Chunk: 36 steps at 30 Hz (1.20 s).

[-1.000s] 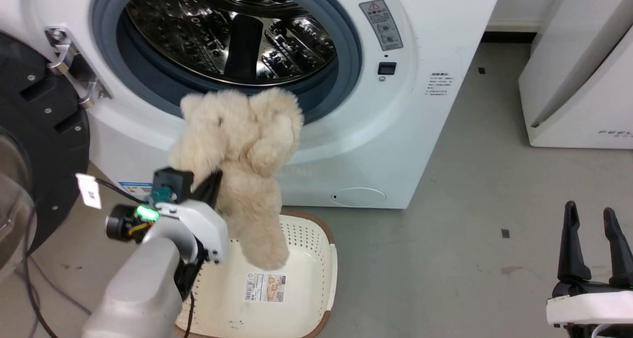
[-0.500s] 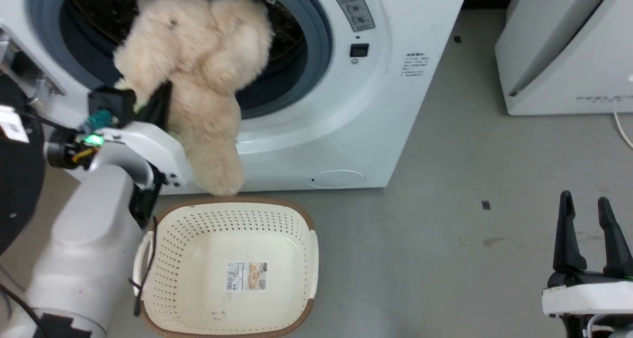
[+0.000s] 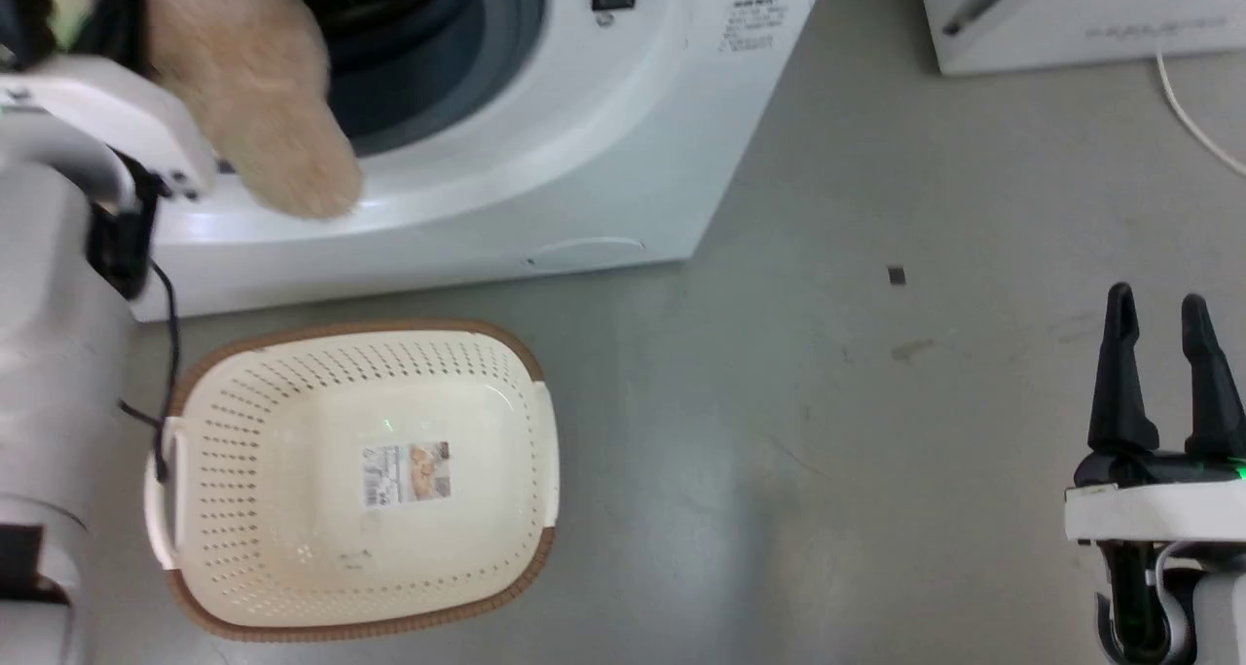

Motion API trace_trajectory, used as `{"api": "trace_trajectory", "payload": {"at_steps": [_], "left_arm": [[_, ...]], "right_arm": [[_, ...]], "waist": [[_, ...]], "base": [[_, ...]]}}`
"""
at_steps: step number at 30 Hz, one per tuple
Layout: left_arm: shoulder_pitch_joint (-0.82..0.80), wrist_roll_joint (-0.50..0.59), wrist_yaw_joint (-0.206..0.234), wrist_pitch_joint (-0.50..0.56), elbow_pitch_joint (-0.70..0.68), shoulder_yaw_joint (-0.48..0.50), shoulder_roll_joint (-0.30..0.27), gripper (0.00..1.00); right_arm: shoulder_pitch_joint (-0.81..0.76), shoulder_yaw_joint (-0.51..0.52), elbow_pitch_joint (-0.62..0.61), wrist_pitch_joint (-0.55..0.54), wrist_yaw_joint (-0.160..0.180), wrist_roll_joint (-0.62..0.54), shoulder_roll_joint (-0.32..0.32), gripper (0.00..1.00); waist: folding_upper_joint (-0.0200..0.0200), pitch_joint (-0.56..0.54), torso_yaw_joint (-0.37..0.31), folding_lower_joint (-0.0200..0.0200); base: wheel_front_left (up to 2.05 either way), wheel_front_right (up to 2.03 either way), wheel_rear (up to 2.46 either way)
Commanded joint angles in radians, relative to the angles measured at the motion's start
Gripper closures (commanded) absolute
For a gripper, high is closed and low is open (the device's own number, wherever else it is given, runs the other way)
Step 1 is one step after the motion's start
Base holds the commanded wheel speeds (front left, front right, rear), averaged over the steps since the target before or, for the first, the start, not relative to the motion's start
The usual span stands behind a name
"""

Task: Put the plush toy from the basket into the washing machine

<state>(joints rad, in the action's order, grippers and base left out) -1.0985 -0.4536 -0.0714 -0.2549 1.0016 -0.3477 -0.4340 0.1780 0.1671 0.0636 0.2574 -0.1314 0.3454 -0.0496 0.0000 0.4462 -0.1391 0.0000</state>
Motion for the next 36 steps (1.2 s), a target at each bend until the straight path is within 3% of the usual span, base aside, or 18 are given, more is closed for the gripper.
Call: {"api": "trace_trajectory", "payload": {"at_steps": [1, 14, 26, 27, 28, 36], "left_arm": [[-0.048, -0.004, 0.007, -0.006, 0.001, 0.008, -0.019, 1.00], [-0.243, 0.019, 0.047, -0.007, -0.023, 0.036, -0.091, 1.00], [-0.327, 0.054, 0.079, -0.007, -0.067, 0.058, -0.118, 1.00], [-0.326, 0.054, 0.084, -0.007, -0.071, 0.064, -0.117, 0.61], [-0.323, 0.058, 0.091, -0.007, -0.079, 0.069, -0.117, 0.00], [-0.242, 0.072, 0.102, -0.007, -0.140, 0.112, -0.098, 0.00]], "right_arm": [[0.023, -0.003, -0.006, 0.004, 0.001, 0.009, -0.001, 0.00], [0.094, -0.030, -0.031, 0.004, 0.001, 0.043, -0.001, 0.00], [0.107, -0.055, -0.036, 0.004, 0.001, 0.054, -0.001, 0.00], [0.108, -0.055, -0.036, 0.004, 0.001, 0.054, -0.001, 0.00], [0.109, -0.055, -0.035, 0.004, 0.001, 0.054, -0.001, 0.00], [0.103, -0.056, -0.023, 0.004, 0.001, 0.042, -0.001, 0.00]], "waist": [[0.0000, 0.072, -0.045, 0.0000], [0.0000, 0.225, -0.107, 0.0000], [0.0000, 0.286, -0.124, 0.0000], [0.0000, 0.288, -0.122, 0.0000], [0.0000, 0.289, -0.121, 0.0000], [0.0000, 0.252, -0.098, 0.0000]], "base": [[0.00, 0.00, 0.00], [0.00, 0.00, 0.00], [0.00, 0.00, 0.00], [0.00, 0.00, 0.00], [0.00, 0.00, 0.00], [0.00, 0.00, 0.00]]}}
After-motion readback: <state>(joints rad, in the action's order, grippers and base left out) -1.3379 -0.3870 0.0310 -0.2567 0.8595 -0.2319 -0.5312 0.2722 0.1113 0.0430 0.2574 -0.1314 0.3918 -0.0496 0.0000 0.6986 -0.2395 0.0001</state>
